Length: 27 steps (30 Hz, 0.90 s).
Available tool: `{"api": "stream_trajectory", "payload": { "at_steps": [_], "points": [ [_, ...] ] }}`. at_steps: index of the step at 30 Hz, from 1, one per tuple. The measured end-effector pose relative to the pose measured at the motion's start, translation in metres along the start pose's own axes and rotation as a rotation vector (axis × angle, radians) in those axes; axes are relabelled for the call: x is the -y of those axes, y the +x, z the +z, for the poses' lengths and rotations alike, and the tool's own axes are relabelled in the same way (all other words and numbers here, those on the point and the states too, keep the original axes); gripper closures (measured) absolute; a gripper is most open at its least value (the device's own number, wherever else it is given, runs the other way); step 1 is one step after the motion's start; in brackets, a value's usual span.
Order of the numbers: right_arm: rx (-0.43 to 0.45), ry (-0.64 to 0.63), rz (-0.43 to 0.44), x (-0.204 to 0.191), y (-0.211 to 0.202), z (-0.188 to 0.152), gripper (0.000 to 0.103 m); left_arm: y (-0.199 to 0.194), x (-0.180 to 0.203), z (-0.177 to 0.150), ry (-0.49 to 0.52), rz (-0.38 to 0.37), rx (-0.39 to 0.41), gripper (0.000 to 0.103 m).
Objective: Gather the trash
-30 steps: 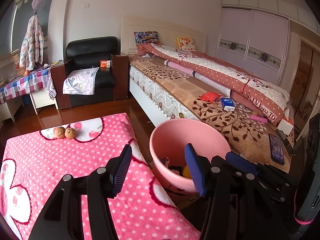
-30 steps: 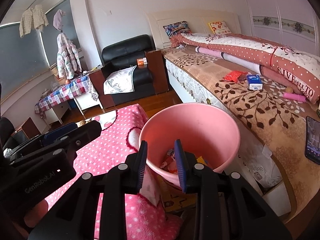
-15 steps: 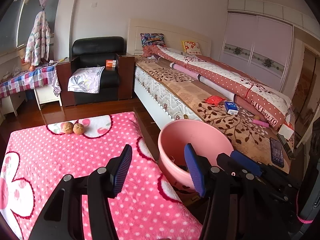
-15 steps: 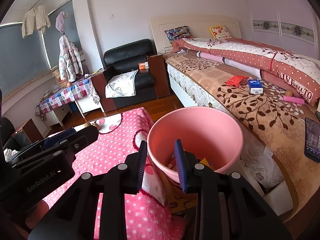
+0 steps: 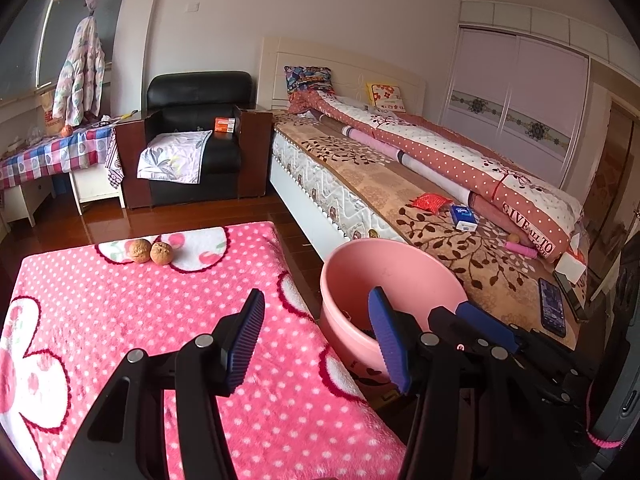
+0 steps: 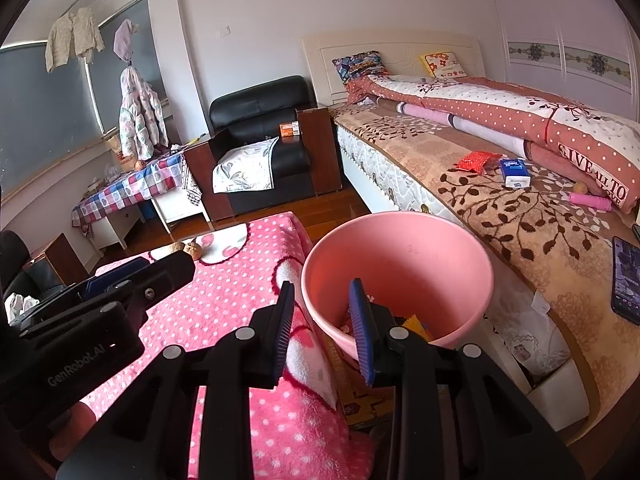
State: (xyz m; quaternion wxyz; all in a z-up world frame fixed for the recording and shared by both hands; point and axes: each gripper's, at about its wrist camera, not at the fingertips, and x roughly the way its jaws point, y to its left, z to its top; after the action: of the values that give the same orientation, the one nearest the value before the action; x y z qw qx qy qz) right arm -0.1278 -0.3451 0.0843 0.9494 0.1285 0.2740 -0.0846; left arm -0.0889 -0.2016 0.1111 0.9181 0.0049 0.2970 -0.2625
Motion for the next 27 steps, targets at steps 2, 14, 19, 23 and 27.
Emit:
{"api": "stream_trajectory", "payload": {
  "at_steps": [2, 14, 19, 23, 27],
  "points": [
    [-0.001, 0.000, 0.000, -0.0003, 0.0001, 0.0000, 0.074, -0.0001, -0.0003, -0.0001, 0.000, -0.001, 0.000, 0.049],
    [-0.010, -0.001, 0.003, 0.0013, 0.0054, -0.0046, 0.074, -0.0001, -0.0003, 0.0002, 0.000, -0.001, -0.001, 0.050],
    [-0.011, 0.000, 0.003, 0.0014, 0.0061, -0.0060, 0.074, 0.0001, 0.0004, -0.0006, -0.001, -0.004, -0.003, 0.050],
    [-0.012, 0.000, 0.003, 0.0016, 0.0064, -0.0051, 0.074, 0.0002, 0.0005, -0.0006, -0.001, -0.003, -0.003, 0.050],
    [-0.012, -0.001, 0.003, 0.0017, 0.0064, -0.0047, 0.074, 0.0001, 0.0004, -0.0007, -0.001, -0.003, -0.003, 0.050]
  ]
}}
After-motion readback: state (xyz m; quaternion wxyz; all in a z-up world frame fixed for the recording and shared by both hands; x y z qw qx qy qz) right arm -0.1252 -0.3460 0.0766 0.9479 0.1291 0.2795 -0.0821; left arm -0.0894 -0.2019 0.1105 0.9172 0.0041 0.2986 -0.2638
